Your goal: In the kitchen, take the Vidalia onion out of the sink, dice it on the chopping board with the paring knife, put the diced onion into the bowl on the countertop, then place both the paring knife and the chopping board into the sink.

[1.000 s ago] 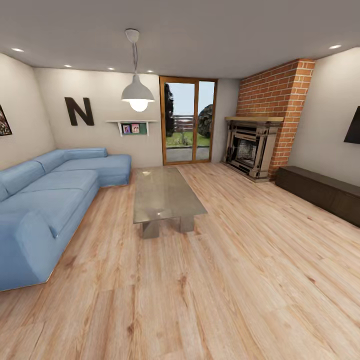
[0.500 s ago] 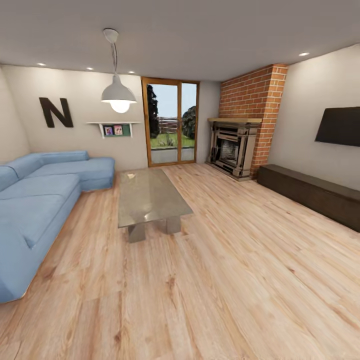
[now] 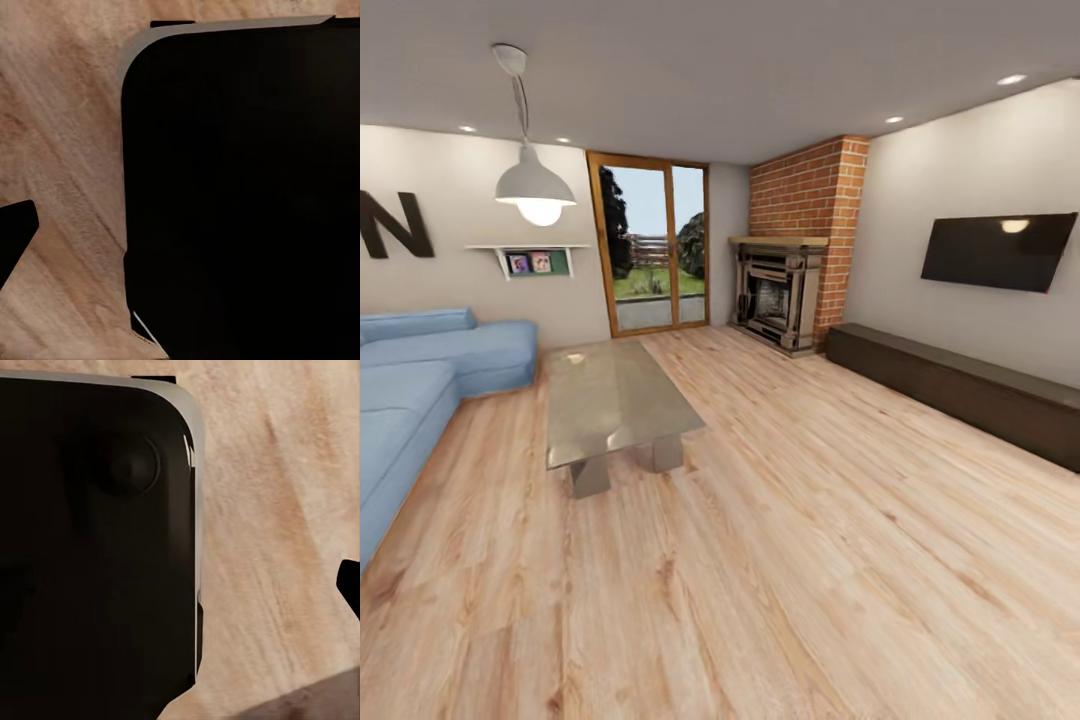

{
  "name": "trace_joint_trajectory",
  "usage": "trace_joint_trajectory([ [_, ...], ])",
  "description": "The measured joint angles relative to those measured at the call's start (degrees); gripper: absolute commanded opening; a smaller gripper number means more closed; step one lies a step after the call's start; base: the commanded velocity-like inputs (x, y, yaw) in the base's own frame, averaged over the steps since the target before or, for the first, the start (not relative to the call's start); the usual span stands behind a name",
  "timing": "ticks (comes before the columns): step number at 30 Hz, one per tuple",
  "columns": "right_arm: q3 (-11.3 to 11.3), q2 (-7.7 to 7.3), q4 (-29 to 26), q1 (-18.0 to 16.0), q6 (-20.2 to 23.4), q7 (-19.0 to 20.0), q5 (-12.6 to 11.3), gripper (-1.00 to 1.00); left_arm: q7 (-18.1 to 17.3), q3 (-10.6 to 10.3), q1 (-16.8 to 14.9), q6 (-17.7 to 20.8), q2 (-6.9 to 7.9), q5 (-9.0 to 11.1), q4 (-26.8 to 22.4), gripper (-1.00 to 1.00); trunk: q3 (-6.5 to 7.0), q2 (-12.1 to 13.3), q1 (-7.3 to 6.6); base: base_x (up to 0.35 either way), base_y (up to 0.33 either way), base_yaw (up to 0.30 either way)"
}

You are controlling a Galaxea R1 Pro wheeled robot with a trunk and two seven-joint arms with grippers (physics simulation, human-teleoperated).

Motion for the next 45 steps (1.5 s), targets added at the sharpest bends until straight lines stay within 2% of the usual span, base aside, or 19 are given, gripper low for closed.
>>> trace_joint_trajectory([
  [10, -0.03, 0.0, 0.0, 0.0, -0.01, -0.01, 0.0, 1.0, 0.03, 0.0, 0.0, 0.03, 0.75, 0.01, 0.01, 1.0, 0.0, 0.0, 0.0, 0.0, 0.0, -0.3],
  [28, -0.03, 0.0, -0.01, 0.0, -0.03, -0.01, 0.0, 1.0, 0.03, -0.01, 0.0, 0.03, 0.77, -0.01, 0.01, 1.0, 0.0, 0.0, 0.0, 0.001, 0.0, -0.3],
  [45, -0.03, 0.0, 0.04, 0.0, -0.03, -0.02, 0.0, 1.0, 0.03, -0.03, 0.0, 0.03, 0.69, -0.01, 0.01, 1.0, 0.0, 0.0, -0.02, 0.111, 0.0, -0.3],
])
